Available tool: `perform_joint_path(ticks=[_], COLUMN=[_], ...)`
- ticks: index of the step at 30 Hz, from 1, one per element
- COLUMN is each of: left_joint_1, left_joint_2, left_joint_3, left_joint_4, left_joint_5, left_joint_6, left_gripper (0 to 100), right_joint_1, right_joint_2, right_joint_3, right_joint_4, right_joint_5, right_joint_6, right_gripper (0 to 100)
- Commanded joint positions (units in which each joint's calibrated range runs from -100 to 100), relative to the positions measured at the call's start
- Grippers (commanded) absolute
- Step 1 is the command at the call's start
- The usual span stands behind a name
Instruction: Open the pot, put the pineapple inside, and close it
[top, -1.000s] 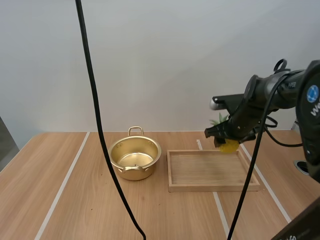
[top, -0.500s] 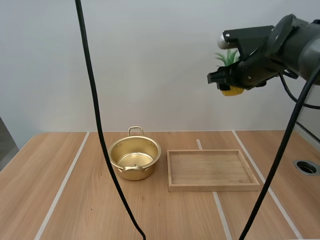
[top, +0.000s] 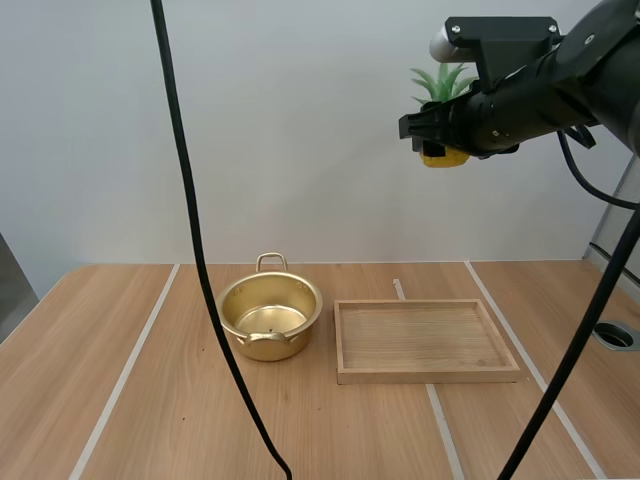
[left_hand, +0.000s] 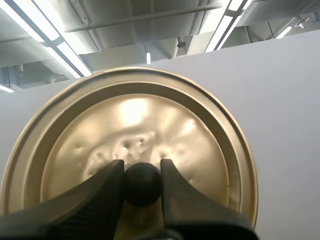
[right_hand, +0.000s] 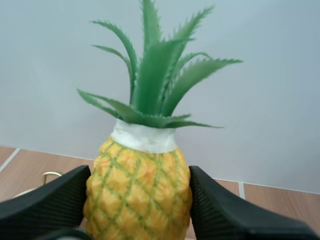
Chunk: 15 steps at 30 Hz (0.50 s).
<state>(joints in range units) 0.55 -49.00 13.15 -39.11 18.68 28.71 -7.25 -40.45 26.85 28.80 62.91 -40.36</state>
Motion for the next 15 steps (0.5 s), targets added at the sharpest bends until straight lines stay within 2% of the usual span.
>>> perform_joint_path(ticks=[1, 10, 15], left_joint_1=[-0.17, -0.17, -0.17], left_joint_2=[-0.2, -0.2, -0.2], left_joint_3=[-0.4, -0.4, -0.4], left_joint_4=[-0.6, -0.6, -0.6], left_joint_5=[-1.9, -1.9, -1.9], left_joint_6=[-0.3, -0.3, -0.3], left_gripper=[0, 0, 0], right_joint_1=[3.5, 13.0, 17.0], right_joint_2=[-0.8, -0.1, 1.7], right_joint_3=[-0.7, -0.5, -0.5], right_joint_4=[0.5, -1.1, -2.8], right_joint_5=[3.0, -0.3, -2.3], right_joint_6=[-4.0, -4.0, -4.0], right_gripper=[0, 0, 0])
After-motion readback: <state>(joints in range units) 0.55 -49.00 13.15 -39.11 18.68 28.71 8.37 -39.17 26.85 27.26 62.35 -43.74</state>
